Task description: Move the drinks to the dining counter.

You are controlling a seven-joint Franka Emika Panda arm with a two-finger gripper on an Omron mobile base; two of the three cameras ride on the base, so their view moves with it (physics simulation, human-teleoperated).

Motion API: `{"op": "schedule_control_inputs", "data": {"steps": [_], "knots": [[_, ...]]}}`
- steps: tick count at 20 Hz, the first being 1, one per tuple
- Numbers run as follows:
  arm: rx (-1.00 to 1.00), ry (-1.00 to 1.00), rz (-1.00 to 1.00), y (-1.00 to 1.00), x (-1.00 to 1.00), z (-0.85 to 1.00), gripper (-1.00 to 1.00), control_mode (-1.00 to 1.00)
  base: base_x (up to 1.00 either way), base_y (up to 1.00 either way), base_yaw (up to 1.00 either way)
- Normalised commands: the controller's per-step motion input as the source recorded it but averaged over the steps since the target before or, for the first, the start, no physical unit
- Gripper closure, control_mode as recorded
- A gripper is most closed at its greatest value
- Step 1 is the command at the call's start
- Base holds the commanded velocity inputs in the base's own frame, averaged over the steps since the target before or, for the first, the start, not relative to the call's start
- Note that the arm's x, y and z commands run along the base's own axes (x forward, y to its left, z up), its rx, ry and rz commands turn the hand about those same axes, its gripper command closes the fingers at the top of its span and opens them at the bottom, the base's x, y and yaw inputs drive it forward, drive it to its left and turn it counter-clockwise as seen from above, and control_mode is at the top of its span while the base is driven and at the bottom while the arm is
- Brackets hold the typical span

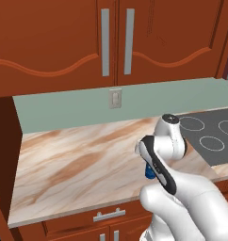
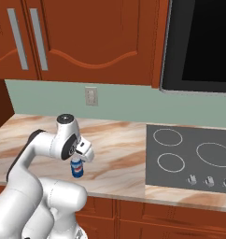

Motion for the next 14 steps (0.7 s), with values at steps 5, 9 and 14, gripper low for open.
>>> {"op": "schedule_control_inputs", "data": {"steps": [5, 9, 14], "knots": [[0.0, 0.0, 0.0, 0.0, 0.0, -0.18, -1.0, -1.0, 0.0, 0.0, 0.0], [0.0, 0.0, 0.0, 0.0, 0.0, -0.21, -1.0, -1.0, 0.0, 0.0, 0.0], [0.0, 0.0, 0.0, 0.0, 0.0, -0.21, -1.0, -1.0, 0.0, 0.0, 0.0]]}}
